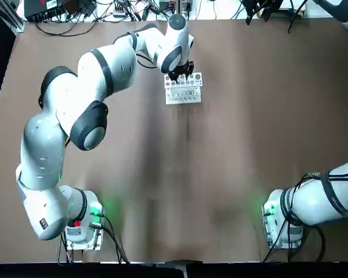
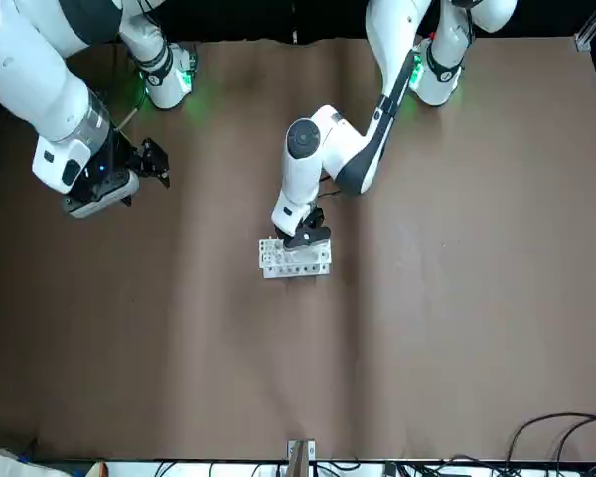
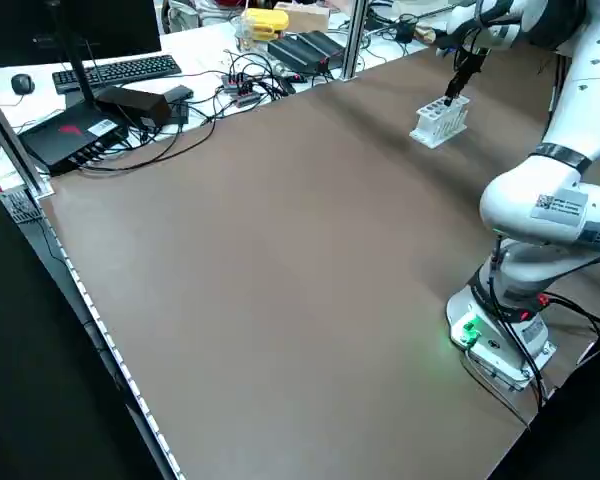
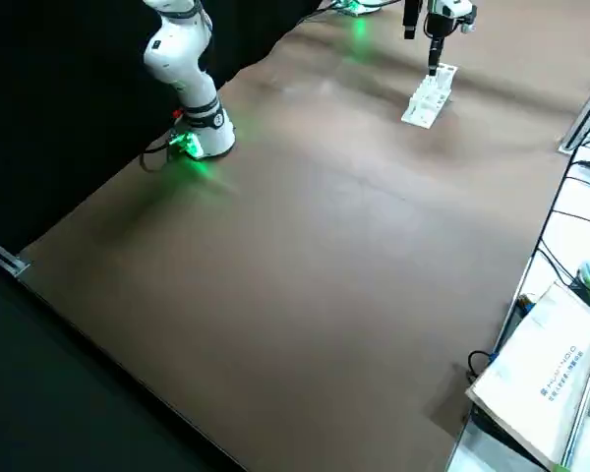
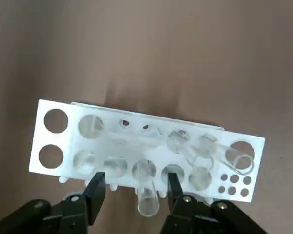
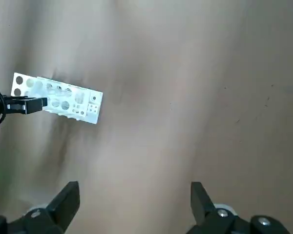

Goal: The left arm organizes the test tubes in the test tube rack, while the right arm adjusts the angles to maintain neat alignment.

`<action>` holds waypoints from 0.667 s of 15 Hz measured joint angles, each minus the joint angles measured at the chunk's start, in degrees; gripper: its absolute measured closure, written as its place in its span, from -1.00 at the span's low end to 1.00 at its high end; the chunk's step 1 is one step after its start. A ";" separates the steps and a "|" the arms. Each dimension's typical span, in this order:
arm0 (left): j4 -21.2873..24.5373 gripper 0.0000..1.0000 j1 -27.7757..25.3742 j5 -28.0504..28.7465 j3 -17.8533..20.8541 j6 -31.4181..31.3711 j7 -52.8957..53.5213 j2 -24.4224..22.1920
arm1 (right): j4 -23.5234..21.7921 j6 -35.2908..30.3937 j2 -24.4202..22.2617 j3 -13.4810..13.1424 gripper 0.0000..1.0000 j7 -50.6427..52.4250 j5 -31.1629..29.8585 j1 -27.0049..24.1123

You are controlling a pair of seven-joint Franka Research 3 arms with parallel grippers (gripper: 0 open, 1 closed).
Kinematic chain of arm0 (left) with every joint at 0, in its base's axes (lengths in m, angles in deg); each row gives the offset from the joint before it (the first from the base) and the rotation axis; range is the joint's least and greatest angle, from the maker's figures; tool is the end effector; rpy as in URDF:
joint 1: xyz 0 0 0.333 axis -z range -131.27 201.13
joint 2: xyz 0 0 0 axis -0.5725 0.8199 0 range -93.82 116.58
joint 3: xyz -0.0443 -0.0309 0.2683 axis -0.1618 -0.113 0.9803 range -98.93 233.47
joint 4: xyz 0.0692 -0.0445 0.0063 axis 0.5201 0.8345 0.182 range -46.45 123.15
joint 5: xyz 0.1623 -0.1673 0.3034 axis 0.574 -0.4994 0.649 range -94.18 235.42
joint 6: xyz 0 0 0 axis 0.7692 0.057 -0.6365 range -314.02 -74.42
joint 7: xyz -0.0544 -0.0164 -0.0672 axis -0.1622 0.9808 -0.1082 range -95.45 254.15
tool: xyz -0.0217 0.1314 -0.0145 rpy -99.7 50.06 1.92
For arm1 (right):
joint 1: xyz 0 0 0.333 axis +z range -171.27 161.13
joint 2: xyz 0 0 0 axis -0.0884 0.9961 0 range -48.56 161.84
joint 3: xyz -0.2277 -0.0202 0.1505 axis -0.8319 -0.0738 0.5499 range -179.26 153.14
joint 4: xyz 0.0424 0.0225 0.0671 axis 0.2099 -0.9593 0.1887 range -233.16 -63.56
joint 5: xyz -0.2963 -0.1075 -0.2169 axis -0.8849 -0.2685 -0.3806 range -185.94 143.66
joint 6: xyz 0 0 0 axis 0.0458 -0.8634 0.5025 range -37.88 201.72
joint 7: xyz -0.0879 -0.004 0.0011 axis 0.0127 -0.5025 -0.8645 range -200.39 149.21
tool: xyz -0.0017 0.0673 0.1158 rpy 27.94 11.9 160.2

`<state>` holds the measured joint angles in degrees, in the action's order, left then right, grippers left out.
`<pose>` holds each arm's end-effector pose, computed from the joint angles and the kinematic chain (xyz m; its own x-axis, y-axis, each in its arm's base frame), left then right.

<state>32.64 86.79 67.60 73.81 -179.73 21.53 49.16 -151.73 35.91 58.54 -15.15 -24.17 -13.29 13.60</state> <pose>0.4789 -0.5019 0.2409 0.9708 0.2230 0.0886 0.2149 -0.9723 0.0923 0.5373 0.1772 0.5122 0.9567 0.2883 0.0407 0.2912 -0.9473 -0.1336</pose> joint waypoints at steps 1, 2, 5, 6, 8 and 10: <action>0.00 -0.19 0.01 0.00 -0.05 0.04 0.01 0.00 | 0.00 0.00 0.00 -0.08 -1.00 0.00 0.00 -0.04; 0.00 -0.15 0.01 0.00 -0.08 0.05 0.01 0.00 | 0.00 0.01 0.00 -0.15 -1.00 0.00 0.00 -0.07; 0.00 -0.11 0.01 0.00 -0.14 0.07 0.02 0.00 | 0.00 0.03 0.00 -0.35 -1.00 0.00 -0.03 -0.22; 0.00 -0.11 0.01 0.00 -0.16 0.07 0.02 0.00 | 0.00 0.03 0.00 -0.41 -1.00 0.00 -0.03 -0.24; 0.00 -0.03 0.02 0.00 -0.22 0.09 0.02 0.00 | 0.00 0.03 0.00 -0.45 -1.00 0.00 -0.03 -0.25; 0.00 0.12 0.03 0.00 -0.23 0.09 0.02 0.00 | 0.00 -0.13 0.01 -0.47 -1.00 0.00 -0.03 -0.25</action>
<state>32.64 86.82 67.60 73.58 -179.64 21.56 49.16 -151.73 35.78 58.56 -15.62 -24.16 -13.32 13.34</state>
